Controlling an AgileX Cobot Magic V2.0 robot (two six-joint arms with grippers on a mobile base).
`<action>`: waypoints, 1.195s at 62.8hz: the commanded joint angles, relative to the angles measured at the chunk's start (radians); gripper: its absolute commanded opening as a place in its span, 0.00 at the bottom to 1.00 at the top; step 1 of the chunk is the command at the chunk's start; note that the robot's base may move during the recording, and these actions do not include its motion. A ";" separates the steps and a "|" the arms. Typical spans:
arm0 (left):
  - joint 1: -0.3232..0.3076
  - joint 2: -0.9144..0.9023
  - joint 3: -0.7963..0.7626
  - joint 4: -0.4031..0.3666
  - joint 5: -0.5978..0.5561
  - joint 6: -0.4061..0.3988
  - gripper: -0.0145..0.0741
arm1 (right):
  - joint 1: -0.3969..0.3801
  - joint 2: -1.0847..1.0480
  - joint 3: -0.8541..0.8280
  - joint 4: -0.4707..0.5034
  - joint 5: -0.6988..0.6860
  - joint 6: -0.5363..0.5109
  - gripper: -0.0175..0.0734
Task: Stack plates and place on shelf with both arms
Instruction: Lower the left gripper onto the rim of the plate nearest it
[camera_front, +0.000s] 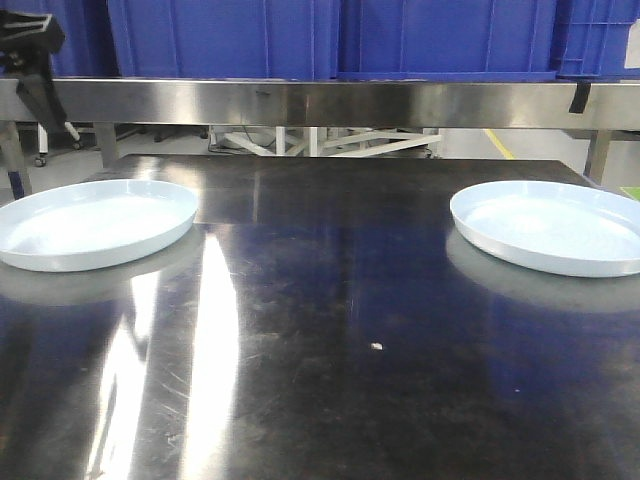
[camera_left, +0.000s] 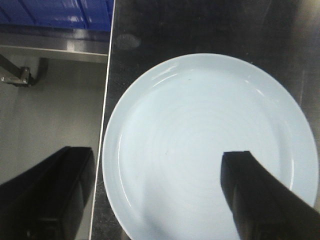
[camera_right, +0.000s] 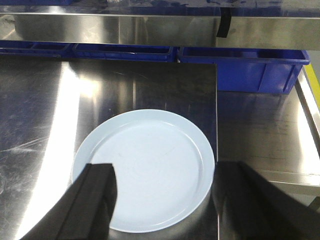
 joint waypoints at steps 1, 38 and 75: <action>0.021 -0.016 -0.037 -0.008 -0.050 -0.007 0.82 | -0.003 -0.004 -0.039 -0.010 -0.074 -0.008 0.77; 0.060 0.070 -0.037 -0.045 -0.098 -0.007 0.77 | -0.003 0.013 -0.039 -0.010 -0.074 -0.008 0.77; 0.060 0.144 -0.037 -0.045 -0.115 -0.007 0.77 | -0.003 0.014 -0.039 -0.010 -0.074 -0.008 0.77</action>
